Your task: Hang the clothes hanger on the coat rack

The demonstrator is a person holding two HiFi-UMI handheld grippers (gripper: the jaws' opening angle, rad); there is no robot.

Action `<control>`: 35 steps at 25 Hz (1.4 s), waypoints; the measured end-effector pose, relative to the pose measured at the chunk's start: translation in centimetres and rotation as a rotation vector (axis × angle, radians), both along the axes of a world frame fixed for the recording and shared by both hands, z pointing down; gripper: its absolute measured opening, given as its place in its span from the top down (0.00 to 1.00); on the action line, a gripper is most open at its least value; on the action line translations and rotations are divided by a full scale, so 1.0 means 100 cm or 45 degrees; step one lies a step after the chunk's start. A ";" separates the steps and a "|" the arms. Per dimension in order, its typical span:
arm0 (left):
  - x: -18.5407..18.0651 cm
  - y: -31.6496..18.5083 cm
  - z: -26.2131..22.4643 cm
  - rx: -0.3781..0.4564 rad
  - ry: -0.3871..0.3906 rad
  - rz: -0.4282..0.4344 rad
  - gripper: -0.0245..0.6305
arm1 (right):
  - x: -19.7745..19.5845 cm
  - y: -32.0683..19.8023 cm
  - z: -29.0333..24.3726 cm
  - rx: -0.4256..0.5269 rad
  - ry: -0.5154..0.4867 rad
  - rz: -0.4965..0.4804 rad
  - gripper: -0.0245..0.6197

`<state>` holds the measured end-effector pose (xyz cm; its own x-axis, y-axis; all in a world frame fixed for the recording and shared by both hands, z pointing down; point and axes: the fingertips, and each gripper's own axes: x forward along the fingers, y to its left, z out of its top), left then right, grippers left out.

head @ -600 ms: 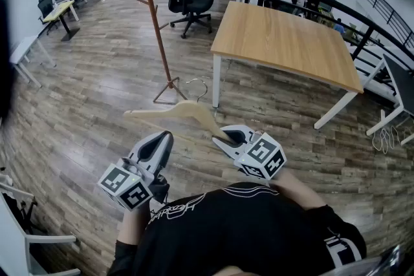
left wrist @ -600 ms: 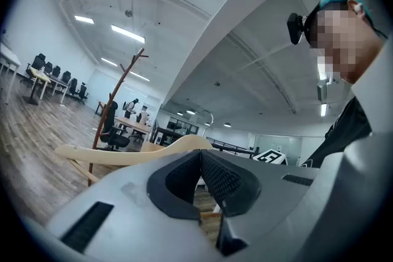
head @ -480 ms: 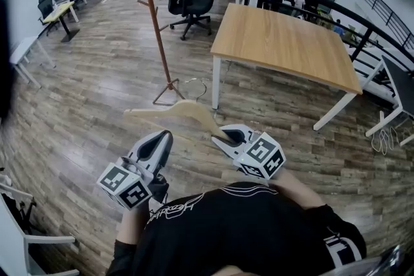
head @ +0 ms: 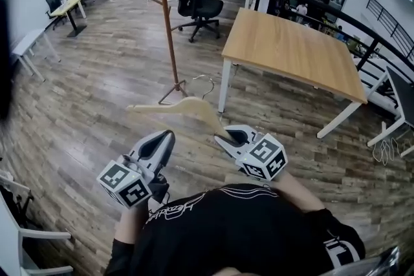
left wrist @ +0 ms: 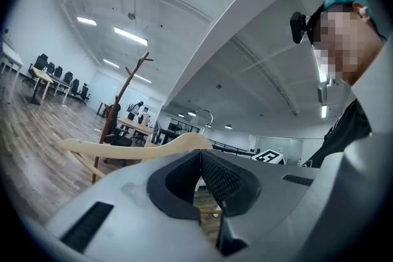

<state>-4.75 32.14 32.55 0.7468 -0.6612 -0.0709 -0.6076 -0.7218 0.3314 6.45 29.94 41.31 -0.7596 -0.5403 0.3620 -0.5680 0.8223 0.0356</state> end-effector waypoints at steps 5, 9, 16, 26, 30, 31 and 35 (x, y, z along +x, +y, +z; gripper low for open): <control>-0.001 -0.019 0.011 -0.043 0.032 0.008 0.95 | 0.002 -0.012 0.019 -0.051 0.028 0.006 0.84; 0.003 -0.050 0.023 -0.094 0.046 0.009 0.95 | 0.009 -0.043 0.029 -0.082 0.029 0.020 0.84; 0.012 -0.148 0.042 -0.185 0.044 -0.025 0.95 | 0.020 -0.134 0.048 -0.128 0.027 0.002 0.84; 0.047 -0.305 0.035 -0.180 -0.047 -0.036 0.95 | 0.052 -0.281 0.050 -0.144 0.015 -0.017 0.84; 0.042 -0.334 0.033 -0.176 -0.023 -0.079 0.95 | 0.053 -0.320 0.042 -0.101 0.035 -0.050 0.84; 0.040 -0.340 0.033 -0.176 -0.022 -0.087 0.95 | 0.051 -0.329 0.040 -0.092 0.035 -0.056 0.84; 0.032 -0.363 0.028 -0.159 -0.019 -0.111 0.95 | 0.042 -0.357 0.034 -0.066 0.030 -0.081 0.84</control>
